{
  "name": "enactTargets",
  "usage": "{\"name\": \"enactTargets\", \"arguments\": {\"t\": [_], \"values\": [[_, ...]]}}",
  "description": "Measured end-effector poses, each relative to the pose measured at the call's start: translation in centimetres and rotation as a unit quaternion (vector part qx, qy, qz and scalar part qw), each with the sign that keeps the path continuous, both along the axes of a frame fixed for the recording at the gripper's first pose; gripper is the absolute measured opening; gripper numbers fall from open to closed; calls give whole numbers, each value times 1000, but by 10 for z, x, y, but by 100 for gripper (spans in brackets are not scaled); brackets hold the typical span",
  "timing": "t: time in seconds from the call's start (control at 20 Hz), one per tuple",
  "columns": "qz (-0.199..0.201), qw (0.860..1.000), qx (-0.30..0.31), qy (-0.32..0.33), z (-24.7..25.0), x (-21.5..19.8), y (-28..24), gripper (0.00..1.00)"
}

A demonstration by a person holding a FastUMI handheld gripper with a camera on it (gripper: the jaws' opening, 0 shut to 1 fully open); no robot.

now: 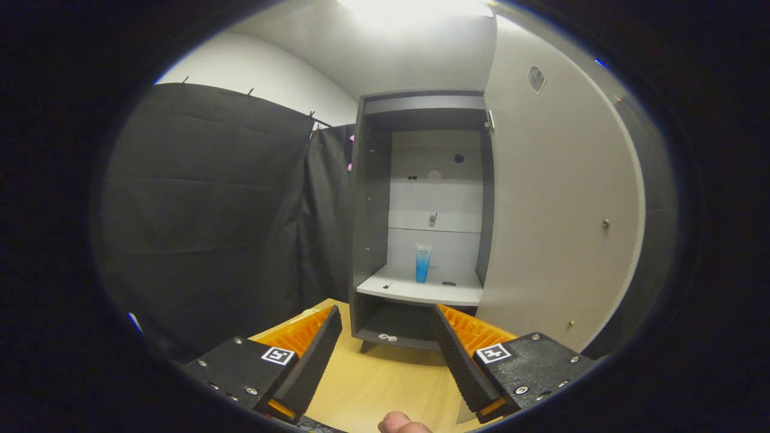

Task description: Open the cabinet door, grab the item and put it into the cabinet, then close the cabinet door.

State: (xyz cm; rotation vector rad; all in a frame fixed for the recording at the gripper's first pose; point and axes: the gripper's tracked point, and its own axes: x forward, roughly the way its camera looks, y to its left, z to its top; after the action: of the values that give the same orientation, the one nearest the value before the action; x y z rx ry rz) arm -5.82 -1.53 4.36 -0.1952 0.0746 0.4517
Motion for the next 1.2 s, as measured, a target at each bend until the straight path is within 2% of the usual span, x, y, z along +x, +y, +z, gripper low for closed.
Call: {"name": "enactTargets", "arguments": {"t": [0.1, 0.3, 0.55, 0.7, 0.9, 1.05, 1.2], "values": [[9, 1000, -2, 0, 0, -23, -15, 94], [6, 1000, 10, 18, 6, -44, -55, 93], [-36, 999, 40, 2, 43, -46, -130, 93], [-72, 995, 60, -17, 67, -38, -178, 93], [-127, 989, 43, -56, 87, -6, -232, 93], [-154, 985, 38, -62, 93, 25, -248, 93], [-157, 986, 33, -37, 83, 49, -241, 93]]}}
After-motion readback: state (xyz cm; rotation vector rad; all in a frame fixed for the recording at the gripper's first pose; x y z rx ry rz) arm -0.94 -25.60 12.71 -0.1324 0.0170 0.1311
